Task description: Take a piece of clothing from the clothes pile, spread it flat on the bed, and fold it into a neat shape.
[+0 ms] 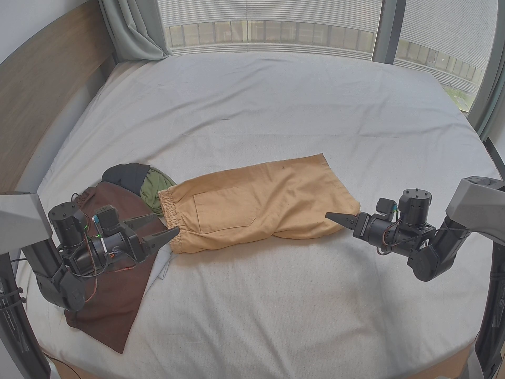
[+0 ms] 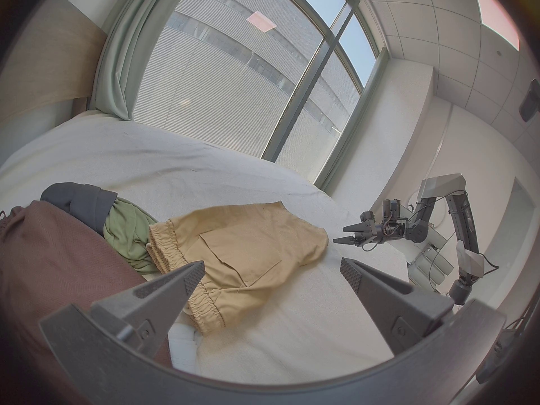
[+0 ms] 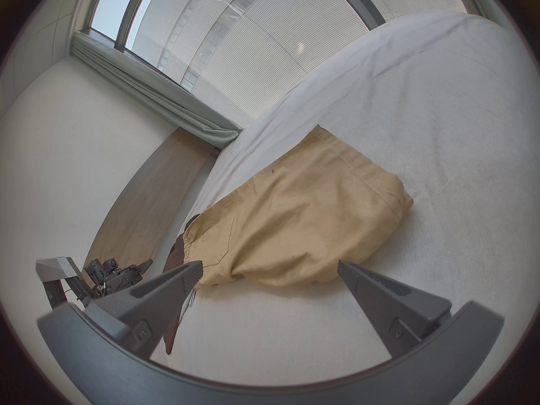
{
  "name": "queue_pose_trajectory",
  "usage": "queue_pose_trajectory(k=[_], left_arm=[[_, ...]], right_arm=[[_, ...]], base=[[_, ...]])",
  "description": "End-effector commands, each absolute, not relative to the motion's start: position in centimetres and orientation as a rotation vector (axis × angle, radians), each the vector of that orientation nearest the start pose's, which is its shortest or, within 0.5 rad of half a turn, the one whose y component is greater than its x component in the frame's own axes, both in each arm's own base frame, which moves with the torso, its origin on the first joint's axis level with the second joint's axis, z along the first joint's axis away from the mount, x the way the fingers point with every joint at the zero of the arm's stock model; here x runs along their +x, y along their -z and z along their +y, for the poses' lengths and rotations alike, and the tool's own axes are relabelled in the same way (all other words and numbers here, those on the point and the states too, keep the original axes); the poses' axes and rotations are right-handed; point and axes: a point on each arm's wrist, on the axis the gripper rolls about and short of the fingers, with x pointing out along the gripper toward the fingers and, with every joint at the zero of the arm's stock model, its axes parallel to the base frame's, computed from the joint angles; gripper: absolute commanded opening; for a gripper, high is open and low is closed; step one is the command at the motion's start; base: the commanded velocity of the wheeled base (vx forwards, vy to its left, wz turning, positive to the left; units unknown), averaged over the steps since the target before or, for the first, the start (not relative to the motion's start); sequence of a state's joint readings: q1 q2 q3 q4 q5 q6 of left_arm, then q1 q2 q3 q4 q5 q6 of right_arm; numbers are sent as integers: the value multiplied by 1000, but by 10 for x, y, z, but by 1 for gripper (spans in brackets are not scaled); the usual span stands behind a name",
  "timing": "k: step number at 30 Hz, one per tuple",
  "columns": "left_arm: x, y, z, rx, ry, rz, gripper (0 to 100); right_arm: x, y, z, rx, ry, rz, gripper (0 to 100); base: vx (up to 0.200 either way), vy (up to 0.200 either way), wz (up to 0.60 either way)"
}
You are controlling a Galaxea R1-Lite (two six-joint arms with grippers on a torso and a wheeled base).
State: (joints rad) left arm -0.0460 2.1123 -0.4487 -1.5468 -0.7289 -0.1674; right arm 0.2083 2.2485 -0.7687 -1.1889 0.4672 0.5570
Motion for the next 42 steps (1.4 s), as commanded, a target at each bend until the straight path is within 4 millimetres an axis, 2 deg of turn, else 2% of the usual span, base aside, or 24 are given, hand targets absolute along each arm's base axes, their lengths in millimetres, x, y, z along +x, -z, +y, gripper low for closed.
queue_pose_trajectory(k=[1, 6, 20, 31, 38, 42], left_arm=[[309, -62, -30, -202, 763, 188, 100], [309, -62, -30, -205, 765, 189, 100], [310, -62, -30, -206, 765, 186, 100], [312, -59, -30, -205, 763, 193, 100], [312, -58, -31, -207, 764, 195, 100], [313, -55, -31, -207, 764, 203, 100]], right_arm=[[369, -25, 90, 586, -563, 504, 100], [370, -9, 99, 586, -554, 540, 100], [380, 14, 113, 605, -542, 574, 100], [400, 33, 133, 671, -550, 574, 100], [412, 47, 144, 730, -553, 472, 100], [413, 47, 145, 731, -555, 471, 100]], base=[[0, 0, 0], [0, 0, 0], [0, 0, 0], [0, 0, 0], [0, 0, 0], [0, 0, 0]])
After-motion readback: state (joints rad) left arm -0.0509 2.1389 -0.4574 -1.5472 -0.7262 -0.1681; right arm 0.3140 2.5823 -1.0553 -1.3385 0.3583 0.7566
